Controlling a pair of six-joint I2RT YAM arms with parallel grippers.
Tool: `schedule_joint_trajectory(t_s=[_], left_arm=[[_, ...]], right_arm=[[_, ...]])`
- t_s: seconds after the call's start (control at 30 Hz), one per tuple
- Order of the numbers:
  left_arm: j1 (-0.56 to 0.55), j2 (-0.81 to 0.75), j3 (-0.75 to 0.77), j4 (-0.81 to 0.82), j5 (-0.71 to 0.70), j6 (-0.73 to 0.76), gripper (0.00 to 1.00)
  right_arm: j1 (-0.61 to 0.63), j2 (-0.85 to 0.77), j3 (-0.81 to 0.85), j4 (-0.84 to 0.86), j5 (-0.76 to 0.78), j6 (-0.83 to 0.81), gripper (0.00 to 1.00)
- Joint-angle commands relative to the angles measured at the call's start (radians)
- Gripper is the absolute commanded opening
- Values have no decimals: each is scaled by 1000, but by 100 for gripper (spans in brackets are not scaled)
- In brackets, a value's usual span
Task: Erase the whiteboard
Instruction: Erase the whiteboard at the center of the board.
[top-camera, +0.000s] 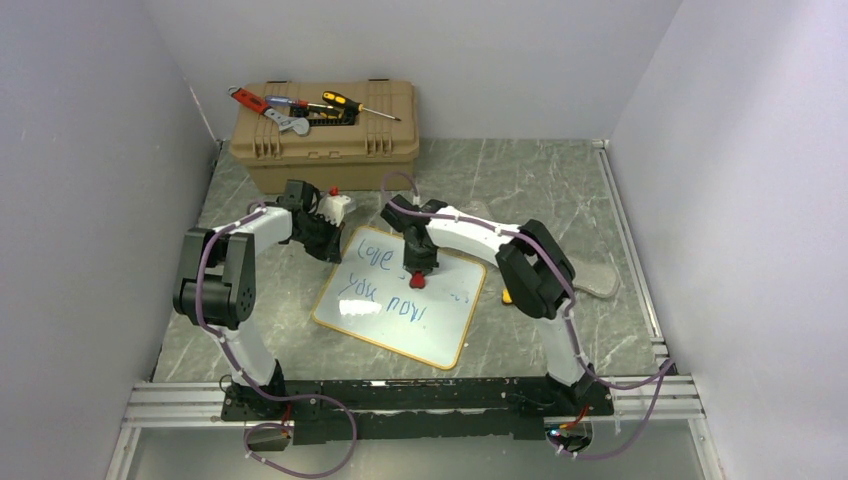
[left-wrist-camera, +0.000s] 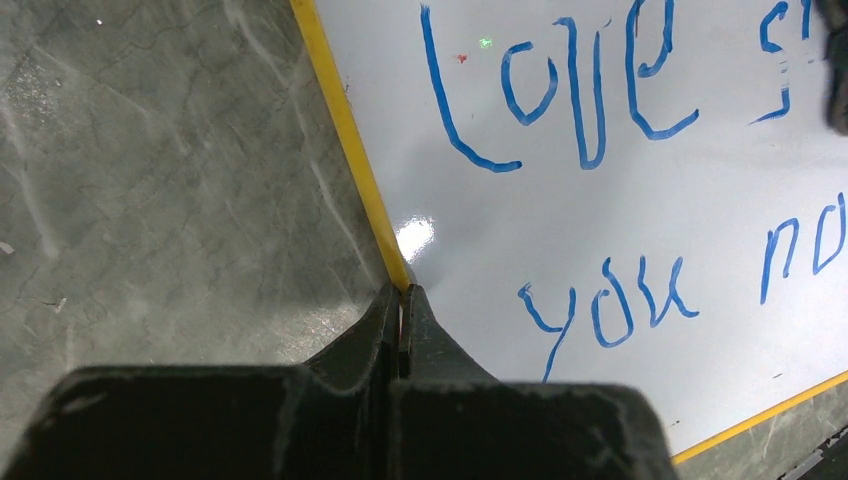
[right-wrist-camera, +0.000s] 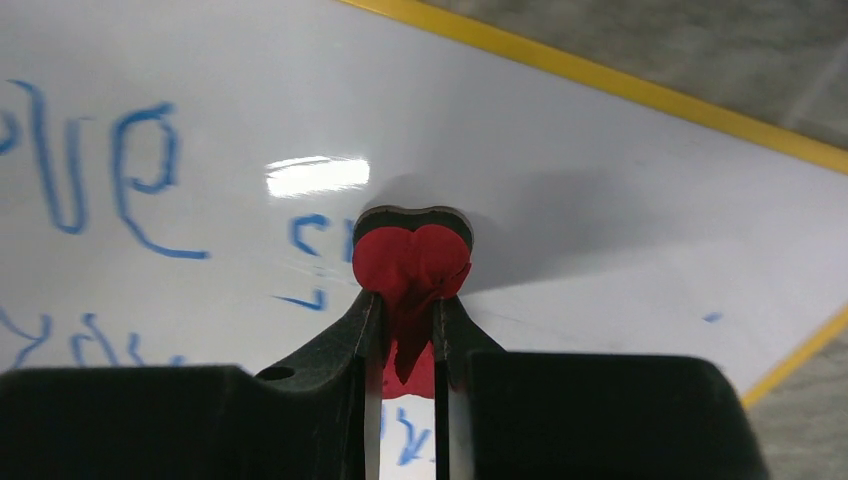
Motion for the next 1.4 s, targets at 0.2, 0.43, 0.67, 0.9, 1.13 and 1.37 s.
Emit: schedule_joint_trajectory(t_s=[0.2,0.43,0.67,0.9,1.13,1.37], left_arm=[[-9,27,-69,-79,-93,4,0],[-9,23,-68,-85,-95,7,0],[-9,30,-53,-86,-83,0,0],[-8,32,-50,-89,-95,6,0],[-7,14,-52,-104,-119,1,0],[5,-14,-75,-100,-148,-13,0]], right_arm=[[34,124,146,-13,-36,-7,0],[-24,-172,-204,-102,20,-60,0],[-72,-327,-419,-141,42,-80,0],[-44,-213,-366,-40,2,-58,0],[-22,-75,-188,42,-43,-66,0],[11,5,-98,142,-100,-30,0]])
